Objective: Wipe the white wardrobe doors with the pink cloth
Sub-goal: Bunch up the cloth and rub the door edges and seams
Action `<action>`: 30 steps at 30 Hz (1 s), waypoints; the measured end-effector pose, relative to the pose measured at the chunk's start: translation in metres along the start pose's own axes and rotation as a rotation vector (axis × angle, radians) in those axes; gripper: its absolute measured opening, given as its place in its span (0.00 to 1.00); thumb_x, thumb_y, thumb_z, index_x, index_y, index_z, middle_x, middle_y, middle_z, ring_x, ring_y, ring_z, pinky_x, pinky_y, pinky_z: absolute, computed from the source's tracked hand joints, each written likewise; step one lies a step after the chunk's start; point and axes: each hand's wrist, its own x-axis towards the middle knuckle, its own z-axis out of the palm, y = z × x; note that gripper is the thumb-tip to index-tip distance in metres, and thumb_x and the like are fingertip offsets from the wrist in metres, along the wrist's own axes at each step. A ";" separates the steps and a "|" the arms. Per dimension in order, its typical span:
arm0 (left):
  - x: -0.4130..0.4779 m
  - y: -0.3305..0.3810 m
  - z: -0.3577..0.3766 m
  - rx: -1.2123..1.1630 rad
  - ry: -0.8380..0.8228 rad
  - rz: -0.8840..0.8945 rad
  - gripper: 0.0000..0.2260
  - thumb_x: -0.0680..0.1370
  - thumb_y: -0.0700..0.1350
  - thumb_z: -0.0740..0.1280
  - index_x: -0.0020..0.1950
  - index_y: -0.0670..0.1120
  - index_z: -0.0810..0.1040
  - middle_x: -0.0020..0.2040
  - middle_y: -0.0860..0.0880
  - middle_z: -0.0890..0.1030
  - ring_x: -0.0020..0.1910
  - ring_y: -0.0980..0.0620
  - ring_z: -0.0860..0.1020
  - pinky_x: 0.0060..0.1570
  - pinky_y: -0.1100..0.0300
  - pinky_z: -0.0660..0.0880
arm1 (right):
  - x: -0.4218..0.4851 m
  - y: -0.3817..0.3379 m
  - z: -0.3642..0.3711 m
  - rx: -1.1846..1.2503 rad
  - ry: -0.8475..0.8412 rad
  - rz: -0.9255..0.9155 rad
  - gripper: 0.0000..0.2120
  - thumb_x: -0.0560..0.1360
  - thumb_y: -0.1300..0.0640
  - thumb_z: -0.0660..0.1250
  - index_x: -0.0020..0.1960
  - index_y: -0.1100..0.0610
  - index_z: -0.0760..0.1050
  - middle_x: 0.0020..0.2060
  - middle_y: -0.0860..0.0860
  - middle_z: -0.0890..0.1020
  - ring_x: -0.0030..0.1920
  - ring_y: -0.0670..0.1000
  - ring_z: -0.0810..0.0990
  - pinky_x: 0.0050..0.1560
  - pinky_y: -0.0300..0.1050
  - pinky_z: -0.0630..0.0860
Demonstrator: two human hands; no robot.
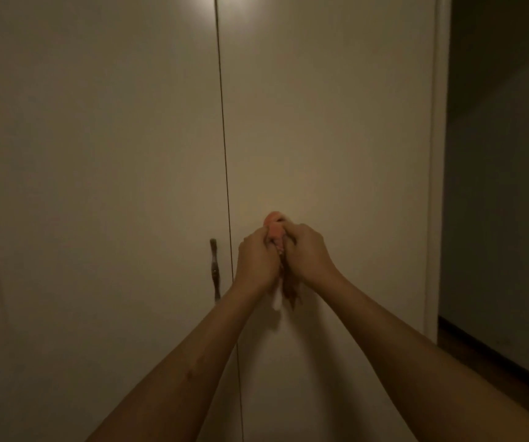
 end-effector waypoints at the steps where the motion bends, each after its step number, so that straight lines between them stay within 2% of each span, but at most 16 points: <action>1: -0.006 -0.006 0.002 -0.011 -0.008 -0.011 0.11 0.78 0.37 0.57 0.41 0.49 0.74 0.33 0.55 0.75 0.31 0.57 0.73 0.28 0.72 0.68 | -0.008 0.002 0.005 0.012 -0.002 0.009 0.15 0.78 0.59 0.57 0.58 0.54 0.80 0.44 0.58 0.82 0.43 0.56 0.80 0.41 0.45 0.72; 3: -0.020 -0.018 0.009 -0.026 -0.023 -0.044 0.10 0.79 0.38 0.57 0.42 0.48 0.75 0.33 0.55 0.75 0.31 0.59 0.72 0.28 0.73 0.68 | -0.024 0.010 0.017 0.043 -0.004 0.037 0.15 0.78 0.61 0.57 0.56 0.54 0.80 0.43 0.58 0.82 0.43 0.56 0.80 0.45 0.49 0.76; 6: -0.039 -0.038 0.018 -0.045 -0.033 -0.100 0.09 0.79 0.39 0.58 0.42 0.47 0.75 0.34 0.53 0.76 0.32 0.57 0.73 0.28 0.71 0.67 | -0.046 0.015 0.031 0.077 -0.020 0.072 0.17 0.75 0.56 0.54 0.53 0.53 0.80 0.41 0.57 0.82 0.42 0.56 0.80 0.44 0.51 0.76; 9: -0.054 -0.053 0.027 -0.053 -0.050 -0.143 0.08 0.80 0.41 0.59 0.43 0.47 0.76 0.35 0.51 0.77 0.35 0.54 0.76 0.31 0.67 0.68 | -0.064 0.020 0.040 0.108 -0.036 0.124 0.20 0.73 0.53 0.52 0.53 0.54 0.80 0.41 0.57 0.82 0.41 0.56 0.80 0.45 0.52 0.77; 12: -0.068 -0.062 0.031 -0.065 -0.066 -0.176 0.09 0.80 0.41 0.59 0.42 0.45 0.76 0.35 0.51 0.78 0.34 0.54 0.75 0.30 0.68 0.68 | -0.079 0.025 0.047 0.118 -0.045 0.154 0.20 0.73 0.52 0.51 0.53 0.54 0.80 0.41 0.57 0.81 0.41 0.56 0.80 0.44 0.51 0.76; 15: -0.078 -0.069 0.036 -0.074 -0.064 -0.205 0.09 0.79 0.41 0.60 0.42 0.43 0.77 0.36 0.48 0.79 0.35 0.50 0.77 0.34 0.60 0.70 | -0.089 0.028 0.053 0.099 -0.038 0.162 0.19 0.75 0.52 0.52 0.54 0.55 0.79 0.41 0.57 0.81 0.41 0.56 0.78 0.44 0.51 0.75; 17: -0.081 -0.069 0.039 -0.071 -0.050 -0.200 0.09 0.79 0.40 0.61 0.41 0.43 0.77 0.34 0.49 0.79 0.34 0.51 0.76 0.33 0.64 0.69 | -0.094 0.030 0.053 0.101 -0.041 0.179 0.17 0.76 0.53 0.53 0.54 0.55 0.79 0.41 0.57 0.80 0.41 0.55 0.78 0.45 0.52 0.75; 20: -0.084 -0.059 0.049 -0.081 -0.066 -0.203 0.10 0.79 0.38 0.61 0.39 0.44 0.76 0.32 0.51 0.76 0.31 0.56 0.73 0.28 0.70 0.67 | -0.098 0.037 0.042 0.125 -0.034 0.198 0.21 0.73 0.50 0.52 0.55 0.55 0.80 0.42 0.57 0.81 0.42 0.55 0.79 0.45 0.50 0.75; 24: -0.085 -0.050 0.078 -0.101 -0.083 -0.189 0.09 0.78 0.39 0.61 0.40 0.46 0.77 0.35 0.48 0.79 0.34 0.54 0.75 0.29 0.70 0.66 | -0.100 0.057 0.020 0.141 -0.010 0.187 0.24 0.70 0.45 0.50 0.50 0.53 0.80 0.41 0.57 0.82 0.42 0.55 0.79 0.43 0.48 0.73; 27: -0.084 -0.033 0.109 -0.136 -0.114 -0.176 0.09 0.78 0.40 0.62 0.41 0.45 0.79 0.39 0.44 0.82 0.35 0.54 0.75 0.32 0.65 0.66 | -0.103 0.085 -0.003 0.123 0.034 0.211 0.23 0.70 0.45 0.50 0.49 0.52 0.80 0.40 0.56 0.82 0.41 0.53 0.79 0.43 0.47 0.73; 30: -0.083 -0.013 0.144 -0.175 -0.143 -0.154 0.08 0.79 0.41 0.62 0.44 0.43 0.81 0.43 0.41 0.84 0.40 0.48 0.80 0.37 0.62 0.66 | -0.105 0.113 -0.030 0.105 0.087 0.249 0.17 0.74 0.50 0.55 0.51 0.52 0.81 0.42 0.53 0.83 0.42 0.50 0.80 0.45 0.45 0.74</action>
